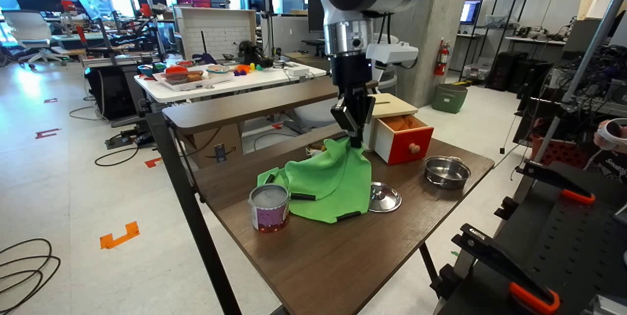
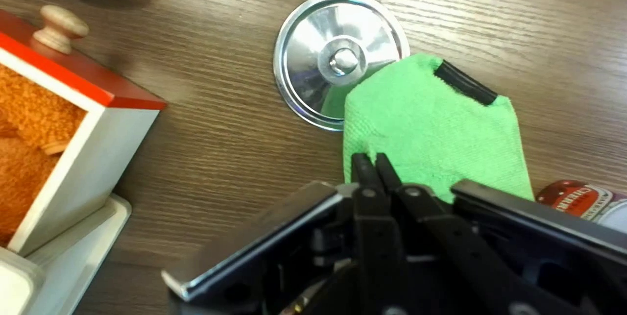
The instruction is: Unfold the green cloth
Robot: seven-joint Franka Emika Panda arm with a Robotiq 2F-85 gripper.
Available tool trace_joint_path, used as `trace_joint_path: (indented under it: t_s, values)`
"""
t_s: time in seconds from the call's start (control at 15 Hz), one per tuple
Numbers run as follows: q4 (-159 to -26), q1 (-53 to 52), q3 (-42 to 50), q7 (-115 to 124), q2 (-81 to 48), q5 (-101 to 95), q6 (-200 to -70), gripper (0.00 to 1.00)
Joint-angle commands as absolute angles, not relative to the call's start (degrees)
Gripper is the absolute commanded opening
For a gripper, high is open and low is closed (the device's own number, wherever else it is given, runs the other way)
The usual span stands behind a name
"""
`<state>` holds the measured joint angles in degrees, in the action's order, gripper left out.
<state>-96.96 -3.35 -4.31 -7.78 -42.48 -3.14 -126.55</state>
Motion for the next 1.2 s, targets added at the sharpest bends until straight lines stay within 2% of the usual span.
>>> trace_joint_path:
  t_s: [0.0, 0.67, 0.73, 0.8, 1.13]
  values:
    - [-93.7, -6.26, -0.63, -1.81, -45.79, -6.9, -128.49, 0.01]
    - [-89.32, -7.27, 3.87, 10.51, -51.89, -7.45, -127.45, 0.01]
    - [-89.11, -7.52, 4.01, 11.27, -52.21, -7.43, -127.44, 0.28]
    - [-88.86, -7.71, 4.09, 11.79, -52.55, -7.39, -127.13, 0.29]
    - [-89.09, -8.68, 3.97, 13.42, -51.87, -7.36, -126.55, 0.65]
